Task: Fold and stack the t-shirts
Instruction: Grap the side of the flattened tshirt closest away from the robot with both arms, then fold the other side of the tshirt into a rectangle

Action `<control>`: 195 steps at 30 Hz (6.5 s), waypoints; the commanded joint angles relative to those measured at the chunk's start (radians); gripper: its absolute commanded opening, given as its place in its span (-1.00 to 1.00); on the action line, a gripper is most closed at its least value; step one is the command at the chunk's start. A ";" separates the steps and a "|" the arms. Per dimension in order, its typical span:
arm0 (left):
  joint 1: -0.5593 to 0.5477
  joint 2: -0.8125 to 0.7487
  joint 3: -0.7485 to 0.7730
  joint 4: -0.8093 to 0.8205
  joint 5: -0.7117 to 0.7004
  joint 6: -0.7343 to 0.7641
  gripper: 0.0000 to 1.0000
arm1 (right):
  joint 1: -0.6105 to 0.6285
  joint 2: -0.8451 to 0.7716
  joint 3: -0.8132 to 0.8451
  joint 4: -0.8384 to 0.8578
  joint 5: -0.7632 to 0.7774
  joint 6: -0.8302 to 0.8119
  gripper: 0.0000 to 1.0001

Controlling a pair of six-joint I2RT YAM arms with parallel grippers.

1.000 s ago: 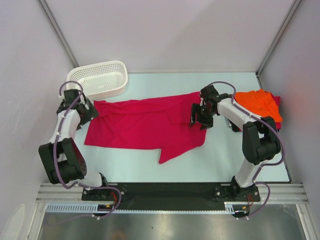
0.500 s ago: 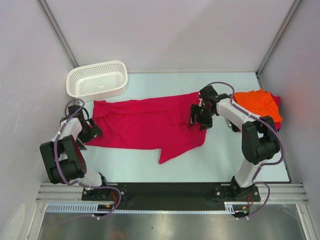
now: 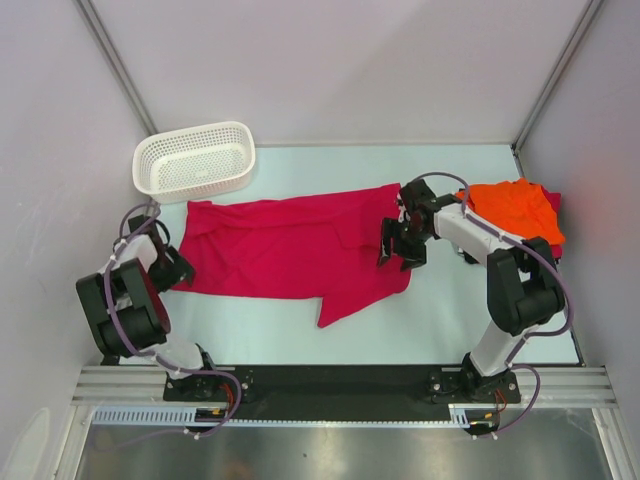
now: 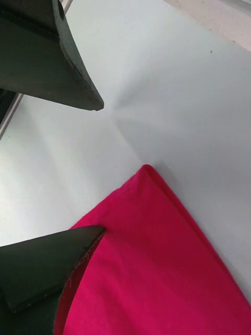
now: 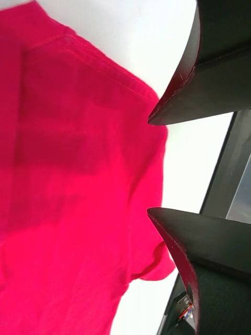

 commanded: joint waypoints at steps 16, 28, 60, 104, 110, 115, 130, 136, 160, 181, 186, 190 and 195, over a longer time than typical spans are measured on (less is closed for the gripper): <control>0.009 0.189 0.152 0.079 0.145 0.012 -0.99 | 0.356 -0.209 -0.056 -0.061 -0.014 0.010 0.39; 0.007 0.195 0.136 0.082 0.169 0.010 -1.00 | 0.865 -0.203 -0.087 -0.234 0.644 0.299 -0.05; 0.006 0.212 0.121 0.110 0.205 0.009 -1.00 | 0.953 0.410 0.389 -0.257 0.822 0.021 0.27; -0.083 0.055 0.331 -0.004 0.278 -0.122 -1.00 | 0.548 0.338 0.432 -0.220 1.027 -0.217 -0.88; -0.121 0.175 0.443 -0.016 0.249 -0.128 -1.00 | 0.475 0.412 0.513 -0.193 1.023 -0.261 -0.87; -0.134 0.265 0.503 -0.036 0.216 -0.128 -0.95 | 0.453 0.522 0.622 -0.191 1.034 -0.283 -0.86; -0.177 0.298 0.612 -0.090 0.154 -0.137 0.99 | 0.401 0.654 0.786 -0.192 1.192 -0.264 -0.75; -0.198 0.270 0.615 -0.094 0.139 -0.111 0.99 | 0.393 0.504 0.704 -0.177 1.229 -0.217 -0.17; -0.252 0.293 0.534 -0.079 0.136 -0.069 1.00 | 0.442 0.130 0.303 0.073 0.560 -0.002 0.72; -0.253 0.279 0.529 -0.085 0.127 -0.065 0.99 | 0.387 0.338 0.386 0.111 0.459 -0.013 0.29; -0.253 0.286 0.529 -0.087 0.120 -0.063 0.99 | 0.378 0.306 0.390 0.099 0.461 -0.008 0.30; -0.255 0.293 0.526 -0.087 0.122 -0.066 0.99 | 0.373 0.297 0.394 0.094 0.474 -0.002 0.30; -0.261 0.295 0.525 -0.087 0.117 -0.060 0.99 | 0.357 0.286 0.397 0.085 0.479 0.001 0.29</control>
